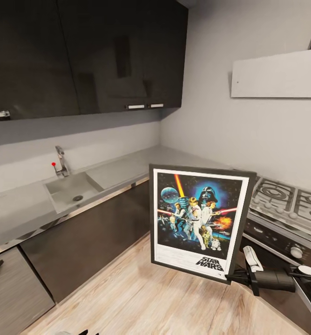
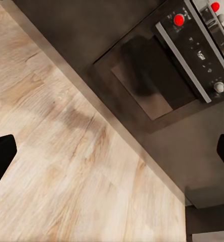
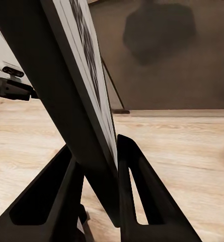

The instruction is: Pick up the poster from the kitchen countertop and hang it on one of the wall nails in the kitchen.

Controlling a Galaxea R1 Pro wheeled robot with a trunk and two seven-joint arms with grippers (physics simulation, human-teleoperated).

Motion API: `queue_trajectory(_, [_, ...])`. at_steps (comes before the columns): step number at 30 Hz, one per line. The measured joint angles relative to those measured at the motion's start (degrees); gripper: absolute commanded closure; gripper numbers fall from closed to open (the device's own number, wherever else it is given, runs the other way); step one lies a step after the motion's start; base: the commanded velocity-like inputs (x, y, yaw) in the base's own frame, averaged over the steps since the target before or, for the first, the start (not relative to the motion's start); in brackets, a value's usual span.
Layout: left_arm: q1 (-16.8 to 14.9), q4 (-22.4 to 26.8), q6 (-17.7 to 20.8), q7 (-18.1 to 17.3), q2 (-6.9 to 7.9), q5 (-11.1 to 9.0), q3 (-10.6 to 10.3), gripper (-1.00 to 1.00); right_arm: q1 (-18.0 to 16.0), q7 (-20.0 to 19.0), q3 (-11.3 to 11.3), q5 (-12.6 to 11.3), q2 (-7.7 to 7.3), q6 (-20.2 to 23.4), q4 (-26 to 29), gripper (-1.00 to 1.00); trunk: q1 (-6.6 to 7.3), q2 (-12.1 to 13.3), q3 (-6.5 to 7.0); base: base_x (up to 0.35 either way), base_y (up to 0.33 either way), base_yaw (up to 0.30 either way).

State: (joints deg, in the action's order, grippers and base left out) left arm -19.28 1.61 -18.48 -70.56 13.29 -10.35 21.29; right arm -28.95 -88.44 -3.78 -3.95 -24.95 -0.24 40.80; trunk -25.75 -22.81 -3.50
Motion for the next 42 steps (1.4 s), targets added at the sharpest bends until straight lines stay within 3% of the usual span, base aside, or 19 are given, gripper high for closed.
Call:
queue_trajectory(6, [0.0, 0.5, 0.8, 0.4, -0.02, -0.1, 0.4, -1.0, 0.0, 0.0, 0.0, -0.1, 0.0, 0.0, 0.0, 1.0, 0.0, 0.0, 0.01, 0.0, 0.0, 0.0])
queue_trajectory(12, [0.0, 10.4, 12.4, 6.4, -0.83, -0.5, 0.6, -1.0, 0.0, 0.0, -0.1, -0.1, -0.07, 0.2, 0.0, 1.0, 0.0, 0.0, 0.01, 0.0, 0.0, 0.0])
queue_trajectory(15, [0.0, 14.2, 15.4, 8.3, -1.02, -0.6, 0.5, -1.0, 0.0, 0.0, -0.7, -0.1, -0.08, 0.2, 0.0, 1.0, 0.0, 0.0, 0.01, 0.0, 0.0, 0.0])
queue_trajectory(42, [0.0, 15.8, 16.7, 8.6, -1.91, -0.6, 1.1, -1.0, 0.0, 0.0, -1.3, -0.1, -0.06, 0.2, 0.0, 1.0, 0.0, 0.0, 0.01, -0.004, 0.001, 0.0])
